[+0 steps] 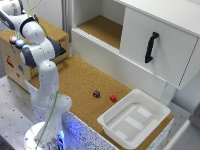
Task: Turn off the blue light
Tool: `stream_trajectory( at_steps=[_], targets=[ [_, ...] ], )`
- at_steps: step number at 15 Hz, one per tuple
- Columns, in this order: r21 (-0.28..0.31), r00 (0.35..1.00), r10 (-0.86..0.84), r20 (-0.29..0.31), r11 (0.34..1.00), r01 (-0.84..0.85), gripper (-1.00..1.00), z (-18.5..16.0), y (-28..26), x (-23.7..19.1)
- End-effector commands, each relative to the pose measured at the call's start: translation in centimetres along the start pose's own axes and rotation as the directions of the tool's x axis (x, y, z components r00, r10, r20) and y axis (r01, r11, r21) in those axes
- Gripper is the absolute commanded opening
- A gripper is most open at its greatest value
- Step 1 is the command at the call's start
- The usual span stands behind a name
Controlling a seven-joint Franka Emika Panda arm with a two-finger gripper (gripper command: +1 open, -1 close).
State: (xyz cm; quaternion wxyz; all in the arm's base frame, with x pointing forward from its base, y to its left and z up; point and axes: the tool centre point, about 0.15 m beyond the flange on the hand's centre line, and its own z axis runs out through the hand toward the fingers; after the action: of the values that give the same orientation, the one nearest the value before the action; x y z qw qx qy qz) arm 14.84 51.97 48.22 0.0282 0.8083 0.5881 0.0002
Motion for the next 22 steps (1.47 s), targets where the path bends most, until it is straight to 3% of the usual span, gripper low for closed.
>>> stream_trajectory(
  at_steps=[1, 6, 10, 14, 16, 20, 21, 22],
  targets=[
    [-0.011, 0.998, 0.052, -0.029, 0.999, -0.052, -1.00, 2.4, 0.6, 0.1],
    [0.006, 0.992, 0.091, -0.090, 0.996, -0.091, -1.00, 3.4, 1.3, 1.0],
    [0.027, 0.992, 0.106, -0.073, 0.994, -0.104, -1.00, 4.8, 0.9, 0.2],
    [0.018, 0.991, 0.121, -0.062, 0.993, -0.120, -1.00, 4.2, 0.2, -1.1],
    [-0.004, 0.987, 0.136, -0.080, 0.991, -0.137, -1.00, 2.7, 0.1, -1.3],
    [-0.089, 0.980, 0.164, -0.115, 0.980, -0.175, -1.00, -3.5, 0.9, -1.5],
    [-0.110, 0.978, 0.172, -0.117, 0.977, -0.185, 1.00, -4.9, 1.3, -1.8],
    [-0.132, 0.976, 0.180, -0.120, 0.972, -0.196, 1.00, -6.1, 1.6, -2.0]
  ],
)
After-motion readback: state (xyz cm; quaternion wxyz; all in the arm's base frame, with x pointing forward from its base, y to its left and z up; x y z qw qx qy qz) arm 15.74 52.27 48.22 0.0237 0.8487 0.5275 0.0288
